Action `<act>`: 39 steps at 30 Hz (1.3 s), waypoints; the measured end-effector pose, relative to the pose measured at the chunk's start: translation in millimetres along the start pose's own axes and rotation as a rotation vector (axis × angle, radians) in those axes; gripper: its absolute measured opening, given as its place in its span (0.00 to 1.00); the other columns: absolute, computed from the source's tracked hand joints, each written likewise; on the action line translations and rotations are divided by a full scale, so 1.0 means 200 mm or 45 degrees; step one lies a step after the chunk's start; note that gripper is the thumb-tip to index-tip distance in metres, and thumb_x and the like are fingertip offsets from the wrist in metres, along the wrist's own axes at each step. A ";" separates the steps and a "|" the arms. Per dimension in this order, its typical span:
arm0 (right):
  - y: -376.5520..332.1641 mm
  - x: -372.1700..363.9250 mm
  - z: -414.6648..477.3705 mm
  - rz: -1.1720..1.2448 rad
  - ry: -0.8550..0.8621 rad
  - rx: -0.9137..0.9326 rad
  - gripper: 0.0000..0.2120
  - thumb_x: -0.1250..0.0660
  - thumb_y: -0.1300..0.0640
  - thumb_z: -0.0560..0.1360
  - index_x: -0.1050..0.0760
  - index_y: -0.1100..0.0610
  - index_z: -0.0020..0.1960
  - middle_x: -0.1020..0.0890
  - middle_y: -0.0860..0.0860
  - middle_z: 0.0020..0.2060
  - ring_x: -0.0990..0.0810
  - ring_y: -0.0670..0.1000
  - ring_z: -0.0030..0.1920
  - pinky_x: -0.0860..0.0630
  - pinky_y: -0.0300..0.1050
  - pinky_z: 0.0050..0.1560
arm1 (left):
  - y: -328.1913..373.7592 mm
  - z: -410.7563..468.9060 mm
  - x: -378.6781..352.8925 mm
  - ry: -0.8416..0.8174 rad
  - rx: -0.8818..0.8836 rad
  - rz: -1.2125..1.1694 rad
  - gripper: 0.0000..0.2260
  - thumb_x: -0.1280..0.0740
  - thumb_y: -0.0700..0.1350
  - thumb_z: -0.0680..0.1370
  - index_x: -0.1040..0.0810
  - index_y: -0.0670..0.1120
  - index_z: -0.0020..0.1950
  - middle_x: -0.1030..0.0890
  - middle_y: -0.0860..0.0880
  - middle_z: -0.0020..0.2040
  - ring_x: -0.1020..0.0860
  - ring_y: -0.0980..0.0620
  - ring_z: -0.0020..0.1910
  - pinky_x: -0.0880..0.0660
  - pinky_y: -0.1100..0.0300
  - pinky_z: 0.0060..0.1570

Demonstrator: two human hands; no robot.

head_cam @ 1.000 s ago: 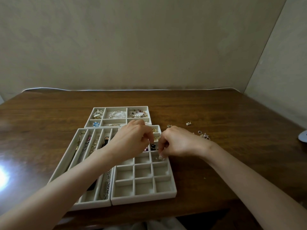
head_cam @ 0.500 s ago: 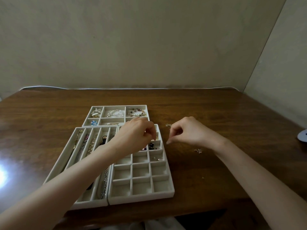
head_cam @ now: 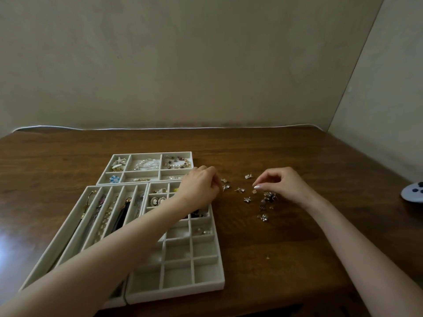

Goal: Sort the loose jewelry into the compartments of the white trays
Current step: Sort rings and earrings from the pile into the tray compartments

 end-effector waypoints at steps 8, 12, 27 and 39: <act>0.02 -0.12 0.01 -0.342 -0.002 0.354 0.11 0.24 0.54 0.67 0.17 0.45 0.48 0.24 0.39 0.44 0.30 0.38 0.49 0.33 0.37 0.50 | -0.01 0.09 -0.10 0.154 0.033 0.176 0.09 0.37 0.44 0.77 0.26 0.49 0.57 0.25 0.49 0.56 0.30 0.49 0.58 0.34 0.54 0.59; 0.02 -0.13 0.01 -0.376 0.062 0.405 0.04 0.25 0.55 0.68 0.17 0.48 0.43 0.22 0.39 0.41 0.29 0.37 0.47 0.30 0.42 0.56 | -0.03 0.09 -0.10 0.143 0.007 0.158 0.11 0.38 0.42 0.77 0.26 0.49 0.58 0.25 0.49 0.57 0.30 0.49 0.58 0.33 0.55 0.59; 0.01 -0.10 0.00 -0.602 0.046 0.321 0.05 0.30 0.54 0.74 0.20 0.49 0.49 0.22 0.41 0.46 0.30 0.40 0.51 0.39 0.43 0.66 | -0.05 0.09 -0.11 0.262 0.040 0.023 0.09 0.39 0.41 0.77 0.27 0.46 0.57 0.21 0.50 0.52 0.27 0.50 0.54 0.31 0.54 0.56; 0.02 -0.11 0.00 -0.654 -0.033 0.339 0.05 0.31 0.53 0.74 0.23 0.48 0.50 0.27 0.39 0.46 0.33 0.39 0.53 0.38 0.44 0.65 | -0.02 0.08 -0.10 0.332 -0.076 0.049 0.08 0.38 0.44 0.78 0.24 0.48 0.55 0.22 0.51 0.53 0.28 0.51 0.54 0.32 0.55 0.55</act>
Point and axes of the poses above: each hand's wrist, its own z-axis towards the middle knuckle, its own x-axis out of the back of the hand, y = z × x, the point moved 2 cm from there along z, towards the middle knuckle
